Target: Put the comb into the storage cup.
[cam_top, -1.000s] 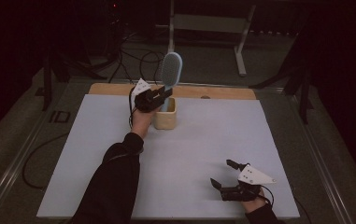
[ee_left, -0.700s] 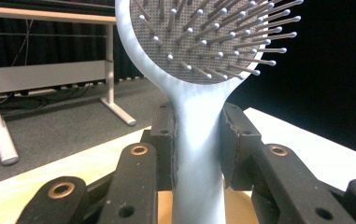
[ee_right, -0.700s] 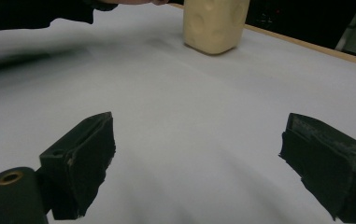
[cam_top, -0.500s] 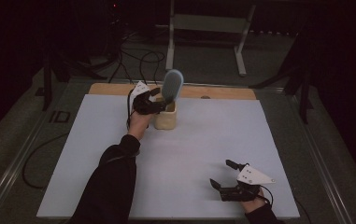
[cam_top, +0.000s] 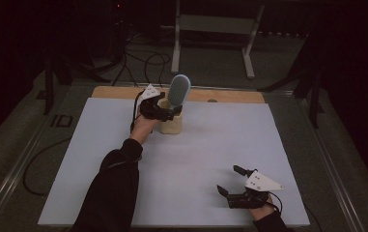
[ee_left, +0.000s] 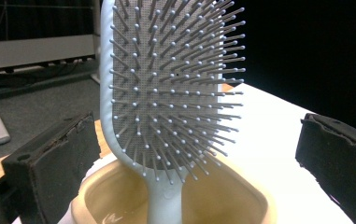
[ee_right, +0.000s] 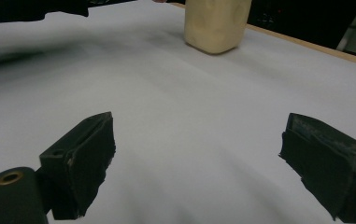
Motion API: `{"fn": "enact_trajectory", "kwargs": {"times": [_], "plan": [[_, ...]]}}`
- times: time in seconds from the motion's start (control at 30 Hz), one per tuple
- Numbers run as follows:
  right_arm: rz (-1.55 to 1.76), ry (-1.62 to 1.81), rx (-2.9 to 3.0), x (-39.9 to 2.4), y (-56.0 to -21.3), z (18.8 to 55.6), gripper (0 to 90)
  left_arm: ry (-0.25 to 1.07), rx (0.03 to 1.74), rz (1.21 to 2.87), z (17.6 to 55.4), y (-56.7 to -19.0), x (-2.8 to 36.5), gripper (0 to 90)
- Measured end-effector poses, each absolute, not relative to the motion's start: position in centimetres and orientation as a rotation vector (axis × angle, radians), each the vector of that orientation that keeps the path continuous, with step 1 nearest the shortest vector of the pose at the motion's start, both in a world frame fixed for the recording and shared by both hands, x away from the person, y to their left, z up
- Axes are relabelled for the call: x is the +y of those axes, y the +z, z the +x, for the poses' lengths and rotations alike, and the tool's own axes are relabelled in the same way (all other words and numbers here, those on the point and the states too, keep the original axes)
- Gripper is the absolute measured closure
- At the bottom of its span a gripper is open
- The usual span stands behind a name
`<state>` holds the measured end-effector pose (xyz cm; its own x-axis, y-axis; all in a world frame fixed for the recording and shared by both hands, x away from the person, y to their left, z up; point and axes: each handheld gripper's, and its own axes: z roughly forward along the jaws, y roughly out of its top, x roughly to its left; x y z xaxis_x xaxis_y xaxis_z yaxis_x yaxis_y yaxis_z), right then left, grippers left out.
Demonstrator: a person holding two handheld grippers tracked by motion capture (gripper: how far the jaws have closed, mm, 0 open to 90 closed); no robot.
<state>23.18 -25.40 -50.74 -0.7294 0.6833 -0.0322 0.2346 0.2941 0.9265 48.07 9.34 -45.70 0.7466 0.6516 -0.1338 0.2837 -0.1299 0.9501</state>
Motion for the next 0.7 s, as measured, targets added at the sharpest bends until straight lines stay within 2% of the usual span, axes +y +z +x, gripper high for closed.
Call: {"fn": "enact_trajectory", "kwargs": {"times": [0.27,0.7], "plan": [[0.815,1.423,2.144,-25.4,-50.7,23.2,9.5,0.386,0.74,1.752,47.8,-45.2,9.5,0.0],[0.82,1.425,2.15,-25.3,-50.7,23.2,9.5,0.315,0.712,1.812,47.1,-44.6,10.5,0.0]]}}
